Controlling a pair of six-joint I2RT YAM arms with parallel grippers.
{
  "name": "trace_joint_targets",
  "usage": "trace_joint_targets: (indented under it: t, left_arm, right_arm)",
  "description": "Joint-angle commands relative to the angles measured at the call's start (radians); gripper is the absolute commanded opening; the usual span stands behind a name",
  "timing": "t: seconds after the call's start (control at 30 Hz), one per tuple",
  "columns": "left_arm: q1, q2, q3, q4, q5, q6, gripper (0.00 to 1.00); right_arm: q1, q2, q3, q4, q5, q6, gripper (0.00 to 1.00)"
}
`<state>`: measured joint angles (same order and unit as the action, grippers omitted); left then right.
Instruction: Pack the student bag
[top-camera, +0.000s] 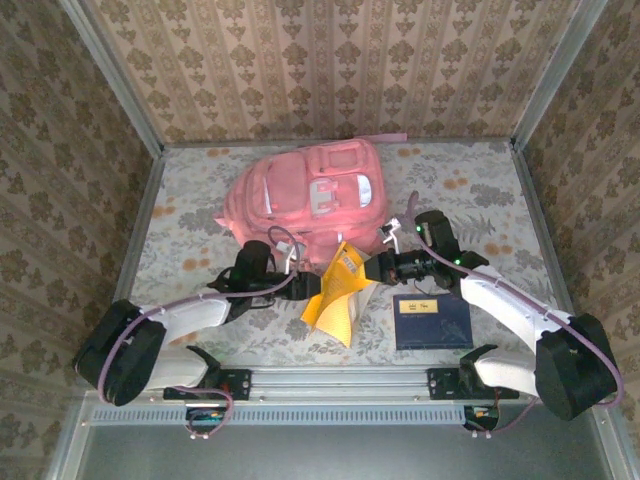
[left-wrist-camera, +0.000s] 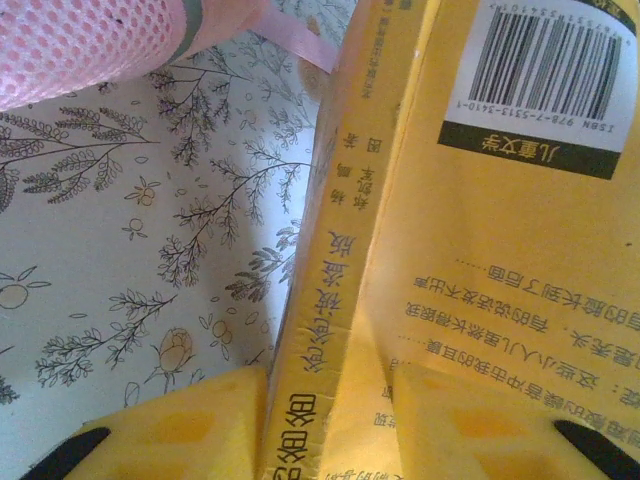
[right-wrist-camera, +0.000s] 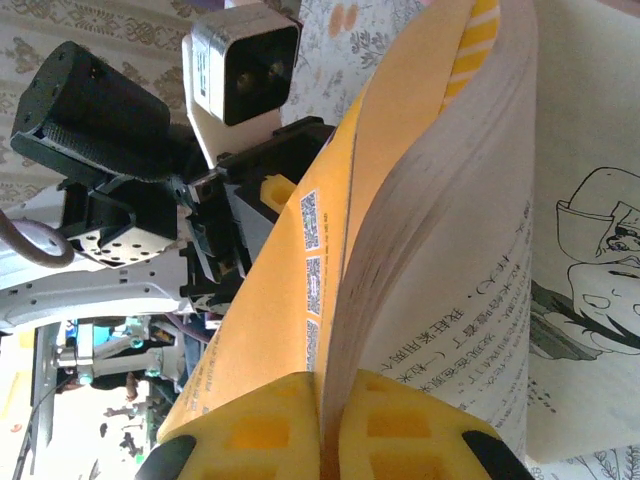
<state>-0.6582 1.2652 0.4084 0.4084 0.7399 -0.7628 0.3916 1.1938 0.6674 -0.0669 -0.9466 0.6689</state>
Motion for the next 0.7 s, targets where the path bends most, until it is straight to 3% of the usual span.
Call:
trace_joint_targets:
  t: [0.0,0.2,0.37,0.53,0.67]
  left_arm:
    - [-0.029,-0.034,0.025,0.013,0.077,0.002,0.32]
    - [-0.029,0.022,0.021,0.039,0.054,-0.009,0.21]
    - [-0.027,0.091,0.038,0.029,0.046,0.000,0.10]
    - [-0.024,0.155,0.055,0.022,0.030,0.004,0.06]
    - [-0.023,0.200,0.059,0.047,0.035,-0.009,0.06]
  right_arm:
    - [-0.015,-0.016,0.010,0.114,0.078,0.000,0.00]
    - [-0.017,0.013,-0.081,0.159,0.157,0.021,0.02]
    - [-0.017,0.055,-0.129,0.154,0.233,0.012,0.30]
    - [-0.016,0.031,-0.139,0.054,0.375,-0.016,0.62]
    - [-0.008,0.003,-0.123,-0.079,0.495,-0.024,0.68]
